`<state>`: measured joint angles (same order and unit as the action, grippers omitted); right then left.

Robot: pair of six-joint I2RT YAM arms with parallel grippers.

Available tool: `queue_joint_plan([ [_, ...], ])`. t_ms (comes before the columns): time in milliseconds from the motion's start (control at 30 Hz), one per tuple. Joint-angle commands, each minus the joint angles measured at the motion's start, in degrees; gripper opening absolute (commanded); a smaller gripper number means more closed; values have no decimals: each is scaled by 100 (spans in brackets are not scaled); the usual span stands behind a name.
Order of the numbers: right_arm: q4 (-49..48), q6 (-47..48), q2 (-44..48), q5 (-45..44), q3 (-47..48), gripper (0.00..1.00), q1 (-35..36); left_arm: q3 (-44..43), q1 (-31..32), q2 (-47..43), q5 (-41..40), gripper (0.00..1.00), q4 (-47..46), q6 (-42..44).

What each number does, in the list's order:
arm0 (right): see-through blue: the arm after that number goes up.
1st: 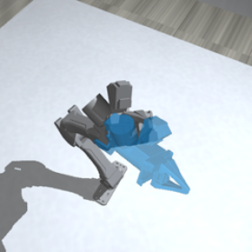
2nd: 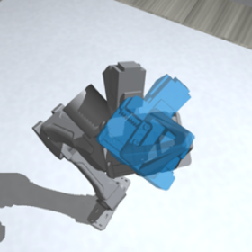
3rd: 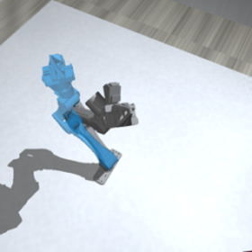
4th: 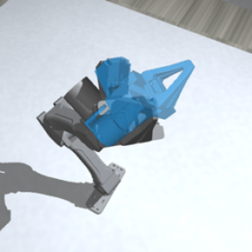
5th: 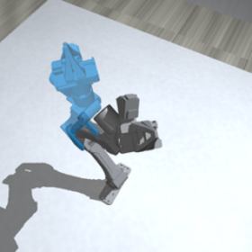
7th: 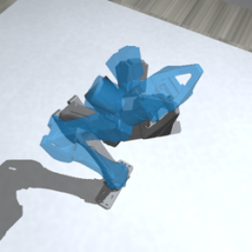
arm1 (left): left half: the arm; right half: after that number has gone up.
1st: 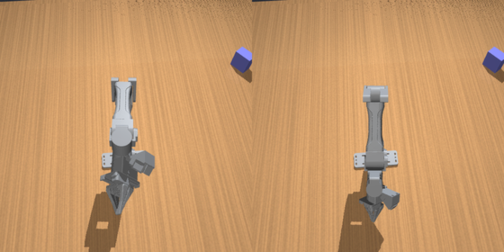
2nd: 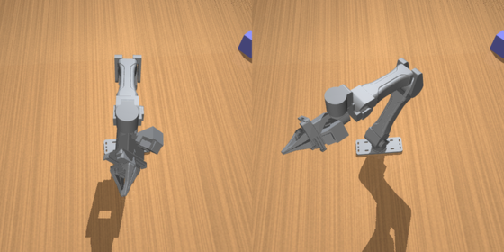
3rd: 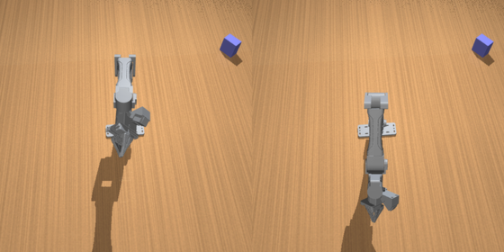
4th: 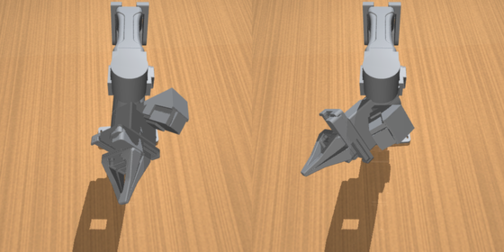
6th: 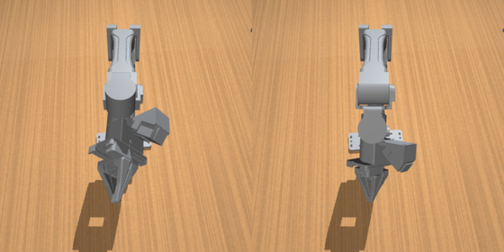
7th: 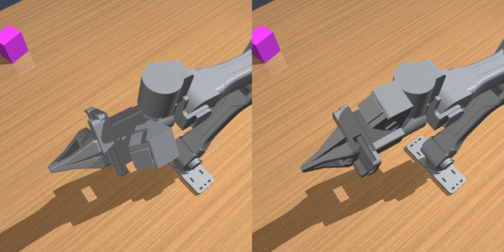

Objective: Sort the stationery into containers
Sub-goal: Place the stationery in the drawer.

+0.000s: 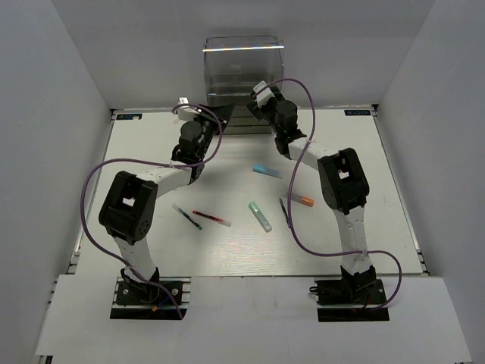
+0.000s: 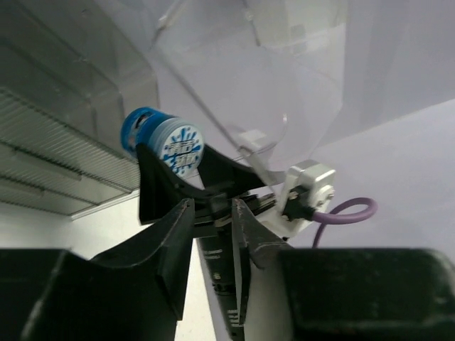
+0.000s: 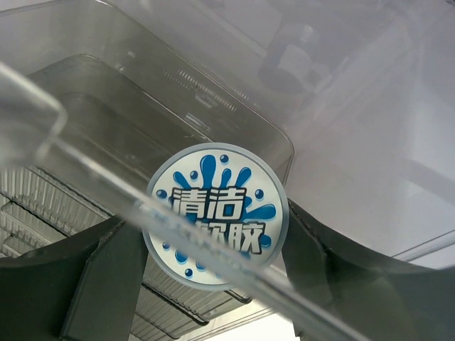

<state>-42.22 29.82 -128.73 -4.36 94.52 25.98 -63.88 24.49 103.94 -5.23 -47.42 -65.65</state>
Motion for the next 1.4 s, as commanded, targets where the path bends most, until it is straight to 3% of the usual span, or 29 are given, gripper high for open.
queue_joint_plan([
  [0,416,-328,260,5,128,0,-14,-168,-32,-68,93,40,408,140],
  [167,460,-337,339,76,49,0,-22,-827,-32,336,93,44,988,254],
  [433,688,-530,401,120,14,0,-22,-1715,-32,794,31,47,1112,456],
  [767,750,-706,418,155,32,0,-31,-1654,-32,636,31,47,708,509],
  [1367,750,-1373,462,304,-136,0,-58,-2295,21,531,84,47,488,562],
])
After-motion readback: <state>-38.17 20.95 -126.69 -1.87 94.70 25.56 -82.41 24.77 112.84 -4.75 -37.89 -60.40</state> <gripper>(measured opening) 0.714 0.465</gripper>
